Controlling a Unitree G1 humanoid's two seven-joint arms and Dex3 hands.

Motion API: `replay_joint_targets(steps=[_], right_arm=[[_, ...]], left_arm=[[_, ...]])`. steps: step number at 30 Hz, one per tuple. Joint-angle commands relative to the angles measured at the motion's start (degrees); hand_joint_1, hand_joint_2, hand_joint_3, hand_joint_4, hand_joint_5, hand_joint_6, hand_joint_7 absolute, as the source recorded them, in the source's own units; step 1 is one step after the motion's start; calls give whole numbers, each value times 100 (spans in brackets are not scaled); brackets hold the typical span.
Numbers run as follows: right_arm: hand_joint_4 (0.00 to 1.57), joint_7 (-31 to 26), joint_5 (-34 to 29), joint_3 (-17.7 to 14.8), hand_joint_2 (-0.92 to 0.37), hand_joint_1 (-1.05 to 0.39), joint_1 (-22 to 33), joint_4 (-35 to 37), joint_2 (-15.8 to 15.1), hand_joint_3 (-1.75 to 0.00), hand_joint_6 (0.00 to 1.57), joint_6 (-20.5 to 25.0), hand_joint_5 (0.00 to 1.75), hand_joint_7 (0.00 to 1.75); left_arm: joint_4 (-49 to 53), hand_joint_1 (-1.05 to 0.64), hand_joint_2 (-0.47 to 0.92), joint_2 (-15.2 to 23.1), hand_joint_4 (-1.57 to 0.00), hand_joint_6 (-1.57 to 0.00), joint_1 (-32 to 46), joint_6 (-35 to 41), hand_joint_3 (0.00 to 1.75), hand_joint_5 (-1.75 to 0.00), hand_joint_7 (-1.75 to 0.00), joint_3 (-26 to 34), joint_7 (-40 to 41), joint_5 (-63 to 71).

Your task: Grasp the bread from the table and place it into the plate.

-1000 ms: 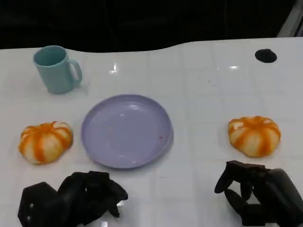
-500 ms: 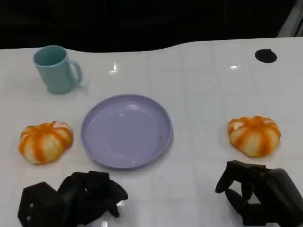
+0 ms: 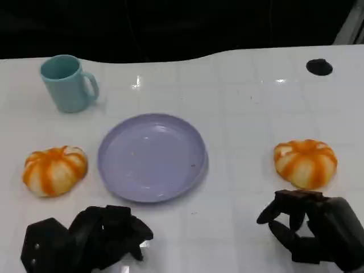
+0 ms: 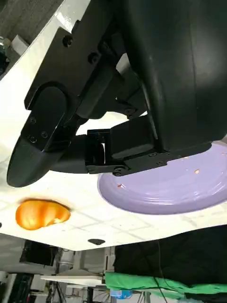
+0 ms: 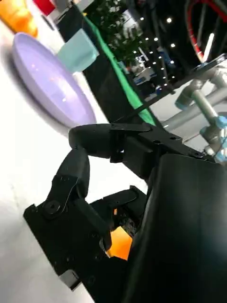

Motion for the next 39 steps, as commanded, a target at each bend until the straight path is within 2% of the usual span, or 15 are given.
replay_joint_targets(steps=[1, 4, 7, 8, 10, 13, 16, 23, 27, 34, 39], right_arm=[[80, -292, -6, -75, -69, -31, -107, 169, -31, -55, 90, -149, 124, 59], [71, -412, -64, -104, -76, -32, -89, 39, -45, -41, 87, -94, 105, 40], [62, -409, -73, -146, -88, -36, -66, -76, -99, -18, 83, 4, 75, 19], [60, -438, -106, -163, -91, -38, -80, -91, -125, -12, 79, 35, 60, 11], [54, -462, -172, -187, -92, -42, -106, -118, -174, -10, 72, 107, 45, 4], [43, -321, -242, -253, -92, -47, -99, -285, -242, -11, 58, 429, 33, 1], [35, -217, -406, -283, -92, -51, -78, -520, -320, -12, 46, 855, 25, 0], [12, 728, -614, -356, -92, -60, -92, -1336, -534, -13, 22, 2234, 11, 0], [8, 1214, -501, -363, -92, -60, -255, -1466, -568, -10, 19, 2688, 10, 0], [4, 1779, -676, -157, -92, -62, -740, -1209, -639, -5, 15, 3273, 10, 0], [4, 2127, -815, 50, -89, -54, -1112, -988, -642, -1, 18, 3672, 14, 2]], left_arm=[[122, -103, 83, 98, -89, -137, -29, -23, 0, -149, -59, 57, -46, 0], [115, -103, 84, 102, -89, -137, -25, -46, 1, -149, -60, 43, -19, 44], [118, -103, 84, 93, -89, -137, -11, -65, 1, -149, -60, 41, -27, 39], [124, -103, 84, 92, -89, -137, -9, -69, 1, -149, -60, 41, -37, 32], [135, -103, 83, 97, -89, -137, -7, -90, 0, -149, -60, 36, -52, 33], [164, -103, 84, 97, -89, -137, -18, -111, 1, -149, -61, 31, -31, 55], [168, -104, 84, 93, -89, -137, -24, -117, 1, -150, -61, 28, -16, 61], [122, -104, 83, 100, -89, -137, -25, -34, 0, -149, -61, 18, -9, 61], [142, -104, 83, 85, -90, -137, -36, -46, 0, -148, -61, 11, 2, 68], [149, -104, 83, 71, -89, -137, -24, -81, 0, -148, -61, 8, 7, 71], [120, -104, 83, 54, -90, -137, -15, -51, 0, -148, -62, -10, 21, 78]])
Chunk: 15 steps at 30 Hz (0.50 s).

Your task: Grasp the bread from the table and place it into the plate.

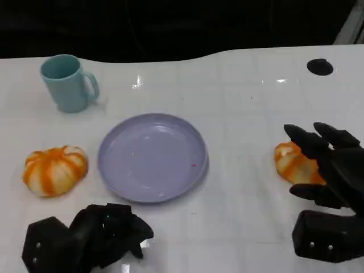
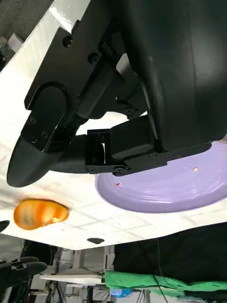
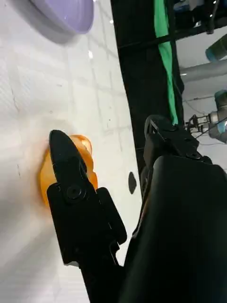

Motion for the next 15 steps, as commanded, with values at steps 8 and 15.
replay_joint_targets(steps=[8, 15], right_arm=[[9, 560, -135, 461, -83, -40, -824, 811, -33, 0, 24, 636, 18, 2], [9, 688, -69, 689, -83, -35, -1184, 1437, 57, 0, 25, 807, 16, 1]], left_arm=[[-44, -104, 83, 35, -89, -137, 87, 56, 0, -149, -62, -8, 40, 44], [-85, -105, 83, 16, -90, -137, 112, 63, 0, -150, -62, -18, 50, 41]])
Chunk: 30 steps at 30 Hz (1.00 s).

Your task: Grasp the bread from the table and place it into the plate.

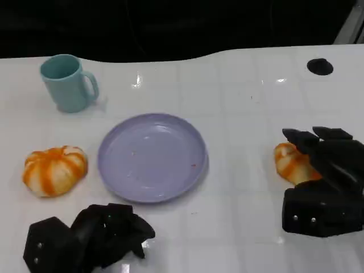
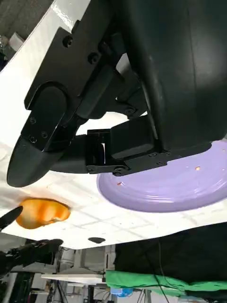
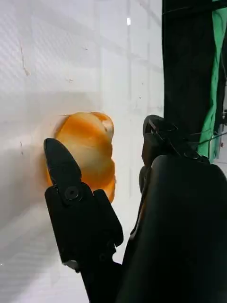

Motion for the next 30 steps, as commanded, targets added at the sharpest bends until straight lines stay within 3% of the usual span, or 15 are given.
replay_joint_targets(steps=[1, 9, 13, 14, 15, 16, 18, 19, 20, 22, 25, 30], right_arm=[[10, 59, 86, 123, -84, -35, -247, 480, 18, 0, 25, 67, 16, 1], [20, -282, 38, 380, -88, -34, -629, 1469, 95, -1, 33, -70, 17, 4], [59, -823, 187, 352, -90, -22, -743, 1909, 206, 0, 61, -262, 15, 6], [75, -1007, 323, 268, -91, -17, -755, 2028, 258, 0, 73, -386, 13, 5], [95, -1190, 402, 232, -91, -11, -775, 2150, 277, -3, 90, -548, 27, 9], [100, -1373, 437, 239, -90, -6, -800, 2268, 269, -14, 113, -732, 83, 13], [96, -1690, 413, 306, -87, -3, -857, 2470, 238, -25, 130, -1008, 141, 20], [94, -1812, 383, 340, -79, -3, -889, 2563, 229, -38, 122, -1086, 157, 54], [91, -1898, 362, 367, -71, -4, -918, 2642, 226, -54, 101, -1138, 168, 103], [87, -2046, 353, 407, -63, -4, -975, 2791, 228, -66, 81, -1229, 173, 144], [84, -2185, 371, 445, -59, -5, -1031, 2922, 246, -69, 72, -1271, 174, 157], [83, -2435, 430, 430, -59, -5, -1080, 3040, 297, -71, 74, -1382, 175, 150]], left_arm=[[-50, -105, 83, 44, -90, -137, 100, 55, 0, -150, -62, 11, 50, 39], [-114, -105, 83, 37, -91, -138, 144, 84, 0, -150, -62, 4, 51, 32], [-180, -104, 82, 36, -91, -138, 174, 113, 0, -150, -61, -3, 66, 46], [-183, -104, 82, 41, -91, -138, 177, 102, 0, -150, -61, -7, 66, 59], [-168, -104, 83, 42, -91, -138, 174, 85, 0, -150, -61, -8, 63, 63], [-146, -104, 83, 39, -91, -138, 168, 64, 0, -150, -61, -6, 56, 61], [-139, -105, 83, 35, -91, -138, 165, 66, 0, -150, -61, -6, 44, 51], [-150, -105, 83, 36, -91, -138, 168, 69, 0, -150, -61, -9, 45, 55], [-161, -105, 83, 37, -91, -138, 171, 69, 0, -150, -60, -14, 50, 62], [-187, -105, 82, 23, -91, -139, 177, 101, 0, -150, -60, -17, 78, 64], [-227, -105, 83, 15, -91, -139, 193, 134, 0, -150, -60, -25, 113, 83], [-176, -105, 83, 25, -90, -139, 173, 89, 0, -149, -60, -17, 96, 69]])
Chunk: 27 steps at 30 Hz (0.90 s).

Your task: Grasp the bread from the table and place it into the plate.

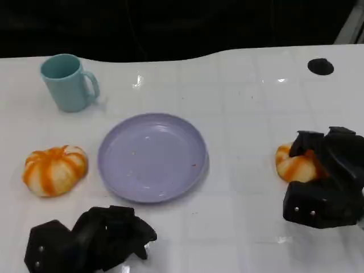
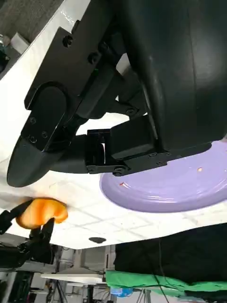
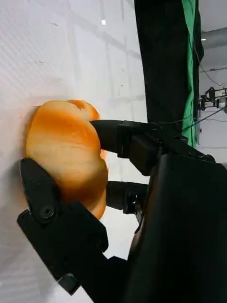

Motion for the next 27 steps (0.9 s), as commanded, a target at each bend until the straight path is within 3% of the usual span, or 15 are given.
replay_joint_targets(steps=[1, 10, 13, 23, 27], right_arm=[[83, -261, 131, -36, -59, -5, 0, 173, 23, -75, 74, -149, 175, 153], [90, -788, 111, 6, -44, 0, -3, -115, 14, -100, 76, -670, 175, 164], [94, -911, 135, -13, -36, 0, 36, -332, 18, -117, 82, -935, 175, 161], [99, -565, 367, -107, -21, -1, 163, -1228, 255, -144, 83, -1208, 175, 163], [99, -371, 408, -69, -19, -1, 128, -1471, 442, -147, 83, -1255, 175, 161]], left_arm=[[20, -105, 83, 64, -90, -139, 35, 24, 0, -149, -60, 17, 54, 58], [109, -105, 84, 56, -90, -139, -39, -6, 1, -149, -60, 41, 42, 79], [123, -105, 84, 47, -90, -139, -51, 0, 1, -149, -60, 44, 42, 73], [103, -105, 84, 11, -90, -139, -42, -14, 1, -150, -60, 45, 79, 86], [76, -105, 83, 8, -90, -139, -34, 13, 0, -150, -60, 39, 57, 76]])
